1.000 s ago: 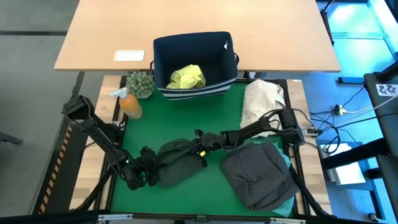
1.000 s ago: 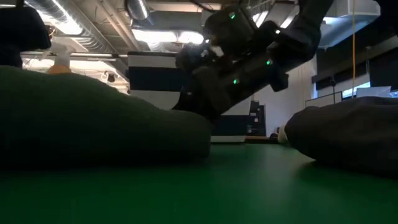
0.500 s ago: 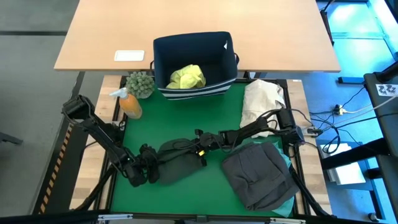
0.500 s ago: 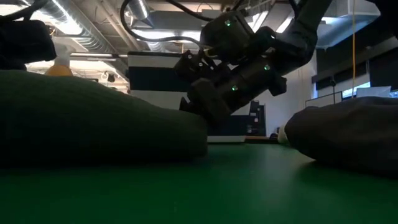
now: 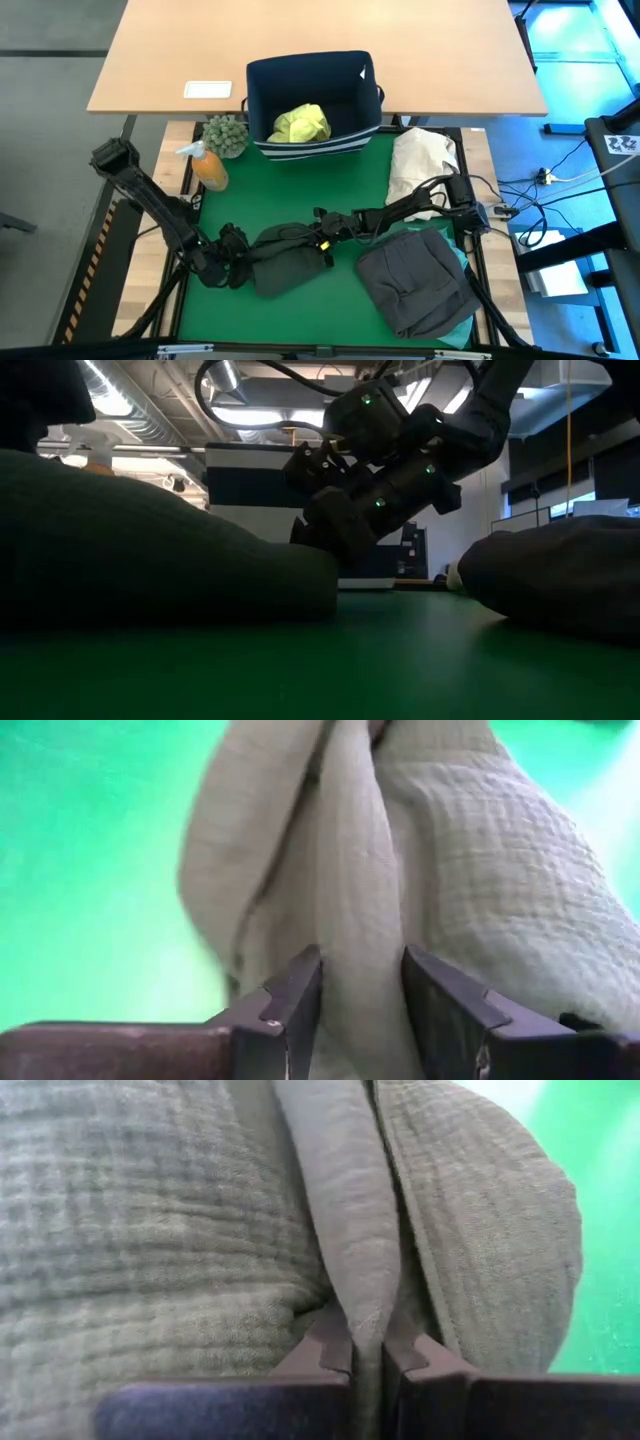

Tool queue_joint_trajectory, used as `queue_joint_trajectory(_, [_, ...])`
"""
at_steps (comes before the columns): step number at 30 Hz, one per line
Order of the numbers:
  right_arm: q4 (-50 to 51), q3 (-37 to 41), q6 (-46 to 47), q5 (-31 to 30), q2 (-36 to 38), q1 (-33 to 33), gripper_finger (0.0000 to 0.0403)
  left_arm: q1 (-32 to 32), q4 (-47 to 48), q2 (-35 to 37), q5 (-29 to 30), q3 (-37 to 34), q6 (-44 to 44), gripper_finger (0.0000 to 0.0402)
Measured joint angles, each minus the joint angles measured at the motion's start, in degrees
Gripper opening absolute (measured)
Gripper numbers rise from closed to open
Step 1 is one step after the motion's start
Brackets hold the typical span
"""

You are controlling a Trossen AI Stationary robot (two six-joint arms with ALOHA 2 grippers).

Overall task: Fold laundry
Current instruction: Fold the green polo shirt

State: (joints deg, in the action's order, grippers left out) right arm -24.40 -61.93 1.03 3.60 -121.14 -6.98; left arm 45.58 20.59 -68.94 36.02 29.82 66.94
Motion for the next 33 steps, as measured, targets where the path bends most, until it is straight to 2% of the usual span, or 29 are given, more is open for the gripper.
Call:
queue_joint_trajectory(5, [0.02, 0.00, -1.10, 0.54, 0.00, -0.02, 0.0005, 0.00, 4.34, 4.58, 3.80, 0.00, -1.26, 0.0134])
queue_joint_trajectory(10, [0.02, 0.00, -1.33, 0.54, -0.02, -0.07, 0.0005, 0.00, 5.62, 7.94, 5.14, 0.00, -4.57, 0.0134])
queue_joint_trajectory(13, [0.00, 0.00, -1.35, 0.54, -0.04, -0.07, 0.0007, -0.04, 6.30, 10.55, 8.29, 0.00, -4.74, 0.0134])
queue_joint_trajectory(16, [0.01, 0.00, -1.35, 0.54, -0.07, -0.07, 0.0006, -0.04, 3.12, 12.06, 12.61, 0.00, -6.40, 0.0134])
queue_joint_trajectory(18, [0.00, 0.00, -1.35, 0.54, -0.07, -0.07, 0.0007, -0.09, -2.37, 11.87, 13.06, 0.00, -12.05, 0.0134])
queue_joint_trajectory(21, [-0.02, -0.02, -1.35, 0.54, -0.09, -0.07, 0.0010, -0.21, -10.65, 9.75, 12.87, 0.04, -19.32, 0.0134])
queue_joint_trajectory(24, [-0.14, -0.02, -1.35, 0.54, -0.09, -0.09, 0.0012, -0.69, -15.37, 6.31, 12.21, 0.07, -22.23, 0.0134])
queue_joint_trajectory(33, [-0.45, 0.22, -1.44, -0.49, 1.71, -0.17, 0.0017, -3.27, -15.39, -6.09, 5.68, 0.07, -15.28, 0.0133])
